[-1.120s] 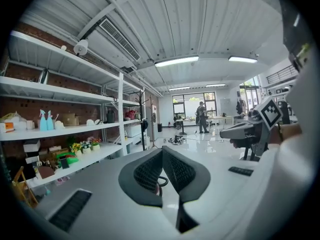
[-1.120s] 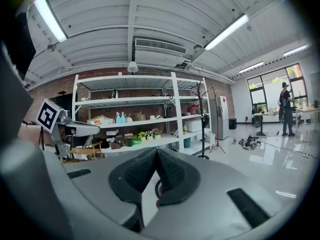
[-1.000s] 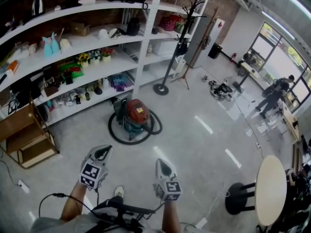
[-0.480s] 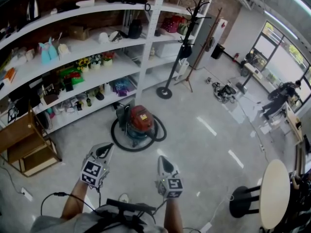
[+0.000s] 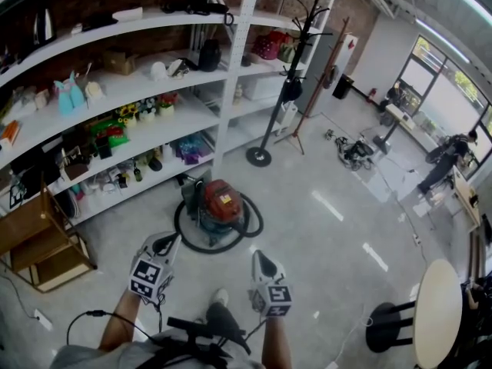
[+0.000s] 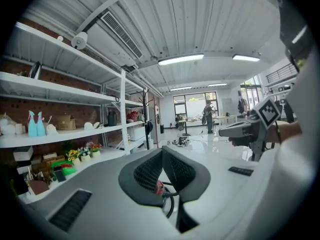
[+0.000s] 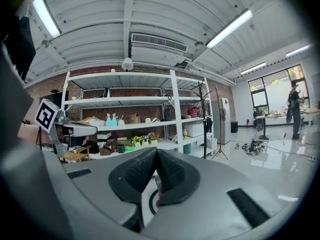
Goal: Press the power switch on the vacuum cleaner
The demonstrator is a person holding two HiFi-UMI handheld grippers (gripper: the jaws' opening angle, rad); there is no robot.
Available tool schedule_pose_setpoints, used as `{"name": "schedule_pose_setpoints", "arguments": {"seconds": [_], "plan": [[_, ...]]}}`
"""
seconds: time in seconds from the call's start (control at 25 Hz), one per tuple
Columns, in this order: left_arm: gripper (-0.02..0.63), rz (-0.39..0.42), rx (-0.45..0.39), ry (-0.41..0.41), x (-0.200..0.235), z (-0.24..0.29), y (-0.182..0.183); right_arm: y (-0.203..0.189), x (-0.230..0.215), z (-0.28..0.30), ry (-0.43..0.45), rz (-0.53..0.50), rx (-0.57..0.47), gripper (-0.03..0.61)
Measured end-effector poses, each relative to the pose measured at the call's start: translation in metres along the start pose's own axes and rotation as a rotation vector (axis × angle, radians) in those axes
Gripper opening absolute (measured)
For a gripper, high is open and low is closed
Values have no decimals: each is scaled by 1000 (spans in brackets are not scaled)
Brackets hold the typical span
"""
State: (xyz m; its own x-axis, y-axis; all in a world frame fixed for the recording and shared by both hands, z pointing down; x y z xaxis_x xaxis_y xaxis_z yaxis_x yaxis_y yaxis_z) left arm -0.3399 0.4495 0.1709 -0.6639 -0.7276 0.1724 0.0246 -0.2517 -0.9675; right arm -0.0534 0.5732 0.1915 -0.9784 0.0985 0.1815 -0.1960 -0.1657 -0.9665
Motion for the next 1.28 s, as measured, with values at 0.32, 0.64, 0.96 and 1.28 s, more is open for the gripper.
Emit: {"name": "schedule_pose_setpoints", "arguments": {"seconds": [0.32, 0.64, 0.96, 1.28], "plan": [[6, -4, 7, 41, 25, 54, 8, -7, -36, 54, 20, 47, 7, 12], [6, -12, 9, 74, 46, 122, 28, -8, -82, 122, 58, 32, 20, 12], [6, -18, 35, 77, 59, 186, 40, -9, -121, 177, 78, 69, 44, 12], [6, -21, 57, 94, 66, 246, 47, -16, -153, 221, 121, 96, 54, 12]]}}
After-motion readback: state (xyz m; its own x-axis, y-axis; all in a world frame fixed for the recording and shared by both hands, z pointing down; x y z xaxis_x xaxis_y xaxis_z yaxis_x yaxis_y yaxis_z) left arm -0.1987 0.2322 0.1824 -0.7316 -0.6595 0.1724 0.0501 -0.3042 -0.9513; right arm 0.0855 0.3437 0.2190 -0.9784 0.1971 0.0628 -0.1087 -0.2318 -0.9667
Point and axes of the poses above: the fingertips, and each gripper's own axes: z forward along the fingers, x to its left, y out of its top, the point moved 10 cm from there along -z, backward along the fingers, and after that the axes turned 15 degrees about -z, right-handed, at the moved point
